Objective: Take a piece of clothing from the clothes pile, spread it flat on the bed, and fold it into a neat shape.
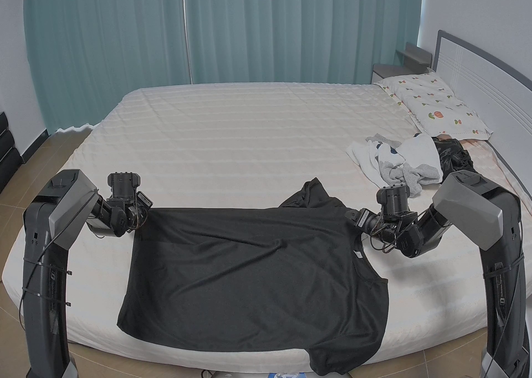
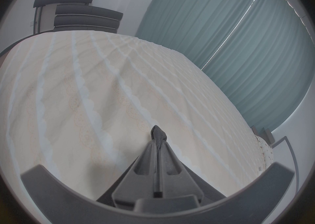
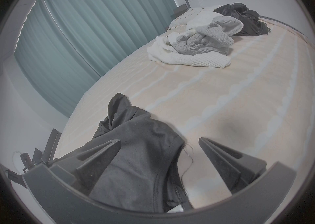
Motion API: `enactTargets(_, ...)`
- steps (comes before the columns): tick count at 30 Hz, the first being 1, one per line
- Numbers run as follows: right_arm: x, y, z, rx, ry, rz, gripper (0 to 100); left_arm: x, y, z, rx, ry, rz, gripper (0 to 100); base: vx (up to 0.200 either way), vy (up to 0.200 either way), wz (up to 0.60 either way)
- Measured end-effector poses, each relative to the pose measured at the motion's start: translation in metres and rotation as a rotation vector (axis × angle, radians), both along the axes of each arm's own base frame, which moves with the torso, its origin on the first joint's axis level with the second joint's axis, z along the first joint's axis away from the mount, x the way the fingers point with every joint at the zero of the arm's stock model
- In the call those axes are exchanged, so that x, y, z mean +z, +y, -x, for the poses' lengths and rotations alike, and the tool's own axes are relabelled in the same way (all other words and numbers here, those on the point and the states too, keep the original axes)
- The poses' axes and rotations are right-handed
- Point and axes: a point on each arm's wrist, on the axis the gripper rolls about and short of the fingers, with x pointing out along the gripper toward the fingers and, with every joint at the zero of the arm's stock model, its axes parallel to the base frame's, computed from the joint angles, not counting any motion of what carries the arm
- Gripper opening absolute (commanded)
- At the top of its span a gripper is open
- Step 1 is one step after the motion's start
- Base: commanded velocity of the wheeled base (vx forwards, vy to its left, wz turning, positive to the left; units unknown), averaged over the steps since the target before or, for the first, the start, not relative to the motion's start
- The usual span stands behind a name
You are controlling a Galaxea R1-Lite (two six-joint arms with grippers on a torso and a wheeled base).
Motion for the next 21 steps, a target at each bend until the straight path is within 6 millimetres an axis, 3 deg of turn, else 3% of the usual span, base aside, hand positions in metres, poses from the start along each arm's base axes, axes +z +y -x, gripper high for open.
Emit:
enactTargets(5, -0.006, 0.002, -0.009, 0.010, -0.010, 0.015, 100, -0.001, -0.001, 0.000, 0.000, 0.002, 0.000, 0, 0.000, 0.000, 0.00)
enactTargets(6, -0.008, 0.002, -0.011, 0.012, -0.013, 0.019, 0, -0.001, 0.000, 0.000, 0.001, 0.003, 0.000, 0, 0.000, 0.000, 0.00)
enactTargets(15, -0.018, 0.005, -0.025, 0.007, -0.054, 0.027, 0, -0.001, 0.000, 0.000, 0.003, 0.006, 0.000, 0, 0.000, 0.000, 0.00)
enactTargets(21, -0.008, -0.001, -0.033, -0.064, -0.192, 0.035, 0, -0.002, 0.001, 0.001, 0.005, 0.007, 0.000, 0, 0.000, 0.000, 0.00)
